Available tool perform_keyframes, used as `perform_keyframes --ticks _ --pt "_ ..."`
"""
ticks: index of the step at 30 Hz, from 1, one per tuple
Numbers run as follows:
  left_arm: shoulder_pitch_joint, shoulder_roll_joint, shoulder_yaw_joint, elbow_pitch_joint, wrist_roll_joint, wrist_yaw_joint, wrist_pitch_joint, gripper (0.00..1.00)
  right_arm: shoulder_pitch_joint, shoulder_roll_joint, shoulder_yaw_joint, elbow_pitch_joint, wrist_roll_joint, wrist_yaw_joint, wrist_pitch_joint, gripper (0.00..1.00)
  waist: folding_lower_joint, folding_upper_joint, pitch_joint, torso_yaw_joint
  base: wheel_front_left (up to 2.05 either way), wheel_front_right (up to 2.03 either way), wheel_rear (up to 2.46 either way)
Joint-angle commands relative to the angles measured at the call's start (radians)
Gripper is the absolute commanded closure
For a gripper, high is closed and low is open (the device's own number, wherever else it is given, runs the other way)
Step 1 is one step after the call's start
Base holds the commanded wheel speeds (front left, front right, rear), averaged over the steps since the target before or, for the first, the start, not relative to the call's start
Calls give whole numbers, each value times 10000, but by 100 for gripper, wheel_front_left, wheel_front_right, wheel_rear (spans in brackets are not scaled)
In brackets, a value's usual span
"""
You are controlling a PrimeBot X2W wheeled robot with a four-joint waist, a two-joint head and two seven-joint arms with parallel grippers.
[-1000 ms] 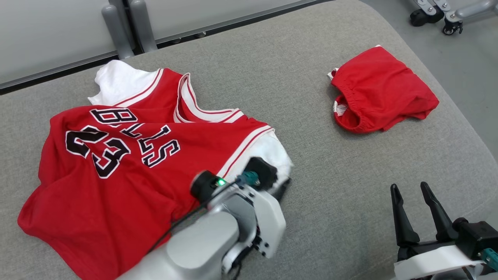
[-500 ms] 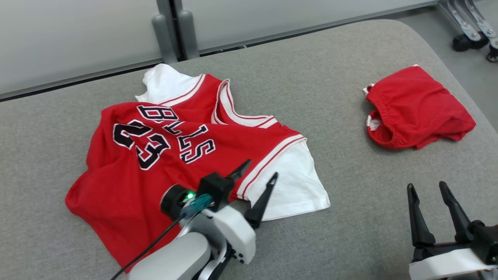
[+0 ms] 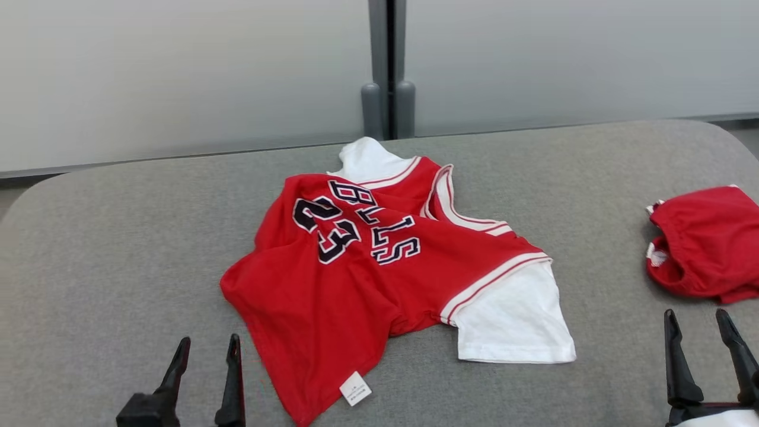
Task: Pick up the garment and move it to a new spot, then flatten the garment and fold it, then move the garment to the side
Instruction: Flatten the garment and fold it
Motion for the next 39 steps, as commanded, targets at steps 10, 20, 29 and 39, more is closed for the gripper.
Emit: perform_keyframes --ticks 10,20,29,39 --pt "2295 -1147 2593 78 2144 -2044 -4 0 440 -57 -150 463 -91 -3 -55 0 0 0 -839 1092 0 0 0" --pt "2612 -2313 4195 404 3405 -3499 -5 0 426 -57 93 593 -74 -3 -55 0 0 0 -888 1117 0 0 0" --pt "2352 -2963 4570 527 3906 -4311 -3 0 98 -56 593 502 98 -3 -55 0 0 0 -776 1073 0 0 0" --pt "1384 -3284 3195 1356 3418 -4647 2521 0 -1431 -59 1317 1977 -664 -3 2224 0 0 0 -62 1075 0 0 0"
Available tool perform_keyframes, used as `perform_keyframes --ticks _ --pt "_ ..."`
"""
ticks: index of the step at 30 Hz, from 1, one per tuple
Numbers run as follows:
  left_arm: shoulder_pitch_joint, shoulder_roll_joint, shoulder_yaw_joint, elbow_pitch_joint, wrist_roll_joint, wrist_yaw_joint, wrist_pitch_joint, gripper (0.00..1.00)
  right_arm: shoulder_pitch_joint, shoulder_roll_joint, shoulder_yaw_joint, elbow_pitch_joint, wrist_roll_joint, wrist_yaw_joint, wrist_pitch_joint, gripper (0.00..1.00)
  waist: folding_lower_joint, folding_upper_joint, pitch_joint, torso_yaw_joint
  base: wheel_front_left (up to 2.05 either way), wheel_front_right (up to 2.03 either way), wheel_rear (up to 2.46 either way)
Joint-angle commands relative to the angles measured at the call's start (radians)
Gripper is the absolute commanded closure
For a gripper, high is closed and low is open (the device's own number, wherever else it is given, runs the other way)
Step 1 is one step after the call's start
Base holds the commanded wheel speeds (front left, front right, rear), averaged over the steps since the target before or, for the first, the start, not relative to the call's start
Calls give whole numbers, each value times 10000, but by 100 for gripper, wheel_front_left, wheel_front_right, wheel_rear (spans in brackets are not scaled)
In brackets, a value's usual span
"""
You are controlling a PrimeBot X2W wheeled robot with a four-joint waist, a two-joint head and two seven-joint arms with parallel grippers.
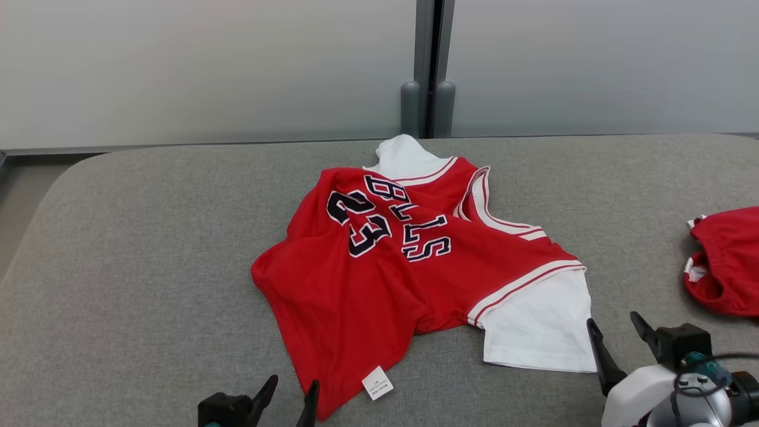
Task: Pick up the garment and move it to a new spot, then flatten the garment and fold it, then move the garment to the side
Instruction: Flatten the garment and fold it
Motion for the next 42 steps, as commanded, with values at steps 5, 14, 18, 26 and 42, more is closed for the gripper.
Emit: perform_keyframes --ticks 5,14,18,26,42 --pt "-387 -46 -459 182 -323 191 1105 0 -617 -67 17 907 -390 -3 991 0 0 -1 515 98 0 0 0" --pt "-613 -91 -921 420 -670 312 1698 0 -955 -61 43 1856 -444 -3 988 0 0 -1 873 141 0 0 0" --pt "-676 -93 -880 593 -800 385 1596 0 -989 -56 250 2119 -321 -3 915 0 0 -1 931 70 0 0 0" --pt "-1067 -111 -1008 1005 -1260 304 1521 44 -1189 -42 845 2539 -136 -3 1035 0 0 -1 991 -2 0 0 0" --pt "-486 120 -520 -985 -2685 -153 1734 100 -641 -290 686 -465 2800 0 1025 100 0 -1 378 -288 0 0 0"
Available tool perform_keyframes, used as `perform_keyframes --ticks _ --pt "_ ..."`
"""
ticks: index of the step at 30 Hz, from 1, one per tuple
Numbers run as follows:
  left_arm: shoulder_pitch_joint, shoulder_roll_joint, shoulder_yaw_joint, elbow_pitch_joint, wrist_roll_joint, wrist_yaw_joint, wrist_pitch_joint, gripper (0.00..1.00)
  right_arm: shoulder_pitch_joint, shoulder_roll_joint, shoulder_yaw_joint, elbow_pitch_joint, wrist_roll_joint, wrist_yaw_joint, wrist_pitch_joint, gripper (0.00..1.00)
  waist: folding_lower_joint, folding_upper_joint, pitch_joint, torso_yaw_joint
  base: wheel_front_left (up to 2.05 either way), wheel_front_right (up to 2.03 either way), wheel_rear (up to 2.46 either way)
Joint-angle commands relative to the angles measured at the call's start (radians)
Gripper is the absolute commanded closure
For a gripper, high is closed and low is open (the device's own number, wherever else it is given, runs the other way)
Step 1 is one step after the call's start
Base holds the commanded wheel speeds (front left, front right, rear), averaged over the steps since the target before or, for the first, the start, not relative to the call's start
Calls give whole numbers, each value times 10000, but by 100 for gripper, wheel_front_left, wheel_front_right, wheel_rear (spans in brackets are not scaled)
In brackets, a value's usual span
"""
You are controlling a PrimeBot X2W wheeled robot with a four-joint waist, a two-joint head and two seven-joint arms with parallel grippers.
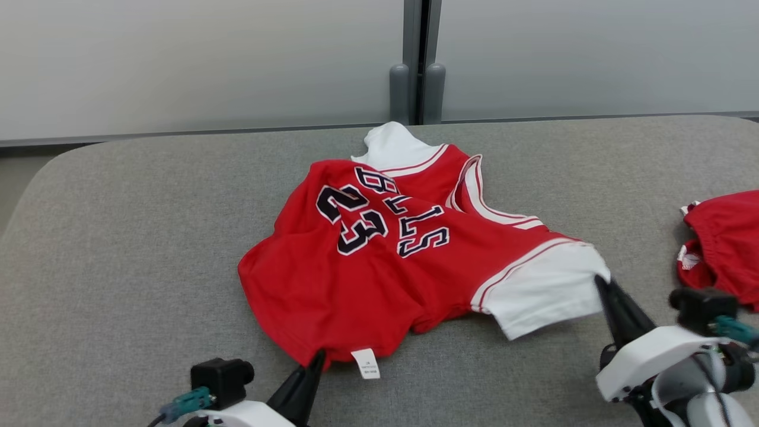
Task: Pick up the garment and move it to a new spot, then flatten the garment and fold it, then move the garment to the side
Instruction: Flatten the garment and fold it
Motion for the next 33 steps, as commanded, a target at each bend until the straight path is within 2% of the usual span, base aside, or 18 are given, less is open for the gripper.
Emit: perform_keyframes --ticks 1,2,3,8,12,15,17,20,22,23,24,26,28,29,33 --pt "265 252 167 -864 -181 -33 180 100 334 -157 -102 -1083 782 4 173 100 0 0 -99 -104 0 0 0" --pt "265 252 167 -864 -181 -33 180 100 334 -157 -102 -1083 782 4 173 100 0 0 -99 -104 0 0 0" --pt "530 632 350 -2265 -354 -22 534 100 726 -370 -403 -2853 1923 4 529 100 0 0 -110 -184 0 0 0" --pt "681 1465 919 -5685 -773 143 1620 100 1207 -488 -1729 -6589 3843 4 1493 100 0 0 -65 -335 0 0 0" --pt "-222 1926 1356 -7545 -963 327 2455 100 441 -463 -2693 -8502 4802 4 2426 100 0 0 174 -436 0 0 0" --pt "-1597 2267 1722 -8039 -1203 337 3108 100 -766 -658 -3343 -9058 5097 4 3314 100 0 0 529 -446 0 0 0" --pt "-2816 2387 1903 -7867 -1359 373 3542 100 -1869 -895 -3543 -8978 5113 4 4022 100 0 0 832 -428 0 0 0" --pt "-4929 2553 2070 -7002 -1681 426 4190 100 -3794 -1322 -3729 -8214 4822 4 5099 100 0 0 1561 -340 0 0 0" --pt "-6464 2605 2049 -6050 -1740 376 4497 100 -5169 -1596 -3609 -7489 4402 4 5699 100 0 0 2124 -246 0 0 0" --pt "-7962 2482 1872 -4871 -1836 360 4770 100 -6583 -1743 -3308 -6713 3883 4 6119 100 0 0 2753 -166 0 0 0" --pt "-8783 2443 1864 -4232 -1791 357 4832 100 -7371 -1746 -3170 -6287 3607 4 6264 100 0 0 3108 -148 0 0 0" --pt "-10274 2402 1671 -2941 -1546 195 4858 100 -8911 -1745 -2914 -5363 2963 4 6195 100 0 0 3751 -80 0 0 0" --pt "-11664 2178 1615 -1644 -1384 143 4625 100 -10379 -1380 -2744 -4267 2394 2 5909 100 0 0 4356 -46 0 0 0" --pt "-12293 2243 1540 -951 -1142 3 4437 100 -11051 -1237 -2633 -3645 2095 4 5672 100 0 0 4580 -39 0 0 0" --pt "-14655 2066 1593 1332 -540 -70 3391 100 -13570 -702 -2359 -1583 858 4 4308 100 0 0 5414 -63 0 0 0"
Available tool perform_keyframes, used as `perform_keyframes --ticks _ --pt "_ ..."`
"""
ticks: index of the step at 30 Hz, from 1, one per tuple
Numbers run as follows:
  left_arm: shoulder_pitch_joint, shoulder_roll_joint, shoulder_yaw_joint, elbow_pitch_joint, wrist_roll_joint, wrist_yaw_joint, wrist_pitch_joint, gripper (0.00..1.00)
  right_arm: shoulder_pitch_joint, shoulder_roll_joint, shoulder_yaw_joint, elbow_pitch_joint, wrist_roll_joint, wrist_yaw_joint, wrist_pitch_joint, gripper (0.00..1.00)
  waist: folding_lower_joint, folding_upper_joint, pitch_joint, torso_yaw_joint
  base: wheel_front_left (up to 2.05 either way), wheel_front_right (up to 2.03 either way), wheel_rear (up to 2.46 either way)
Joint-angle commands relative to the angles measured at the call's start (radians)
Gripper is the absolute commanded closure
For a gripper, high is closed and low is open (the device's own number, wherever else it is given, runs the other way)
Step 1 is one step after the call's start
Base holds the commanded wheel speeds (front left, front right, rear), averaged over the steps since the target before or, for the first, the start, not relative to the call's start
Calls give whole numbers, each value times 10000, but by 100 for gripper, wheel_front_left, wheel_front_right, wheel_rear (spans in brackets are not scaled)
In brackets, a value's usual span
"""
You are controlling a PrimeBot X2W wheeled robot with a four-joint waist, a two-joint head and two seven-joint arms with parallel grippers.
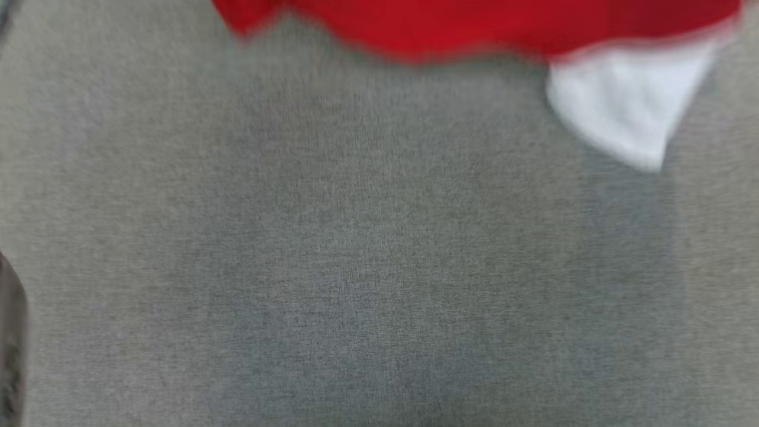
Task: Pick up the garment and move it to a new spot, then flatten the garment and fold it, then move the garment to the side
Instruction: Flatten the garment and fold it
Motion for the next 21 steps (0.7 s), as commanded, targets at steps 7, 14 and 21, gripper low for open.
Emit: perform_keyframes --ticks 7,14,21 --pt "-3366 -270 60 3534 1143 -28 -2675 100 -3299 484 557 3083 -1453 2 -2672 100 -1 0 2371 47 0 0 0" --pt "-3201 -626 -517 5582 1308 -574 -4193 100 -2434 577 757 4495 -965 4 -3863 100 -1 0 2736 80 0 0 0" --pt "-1079 -843 -1596 6457 576 -828 -5143 100 1187 169 1502 3608 628 4 -4699 100 -1 0 1983 -55 0 0 0"
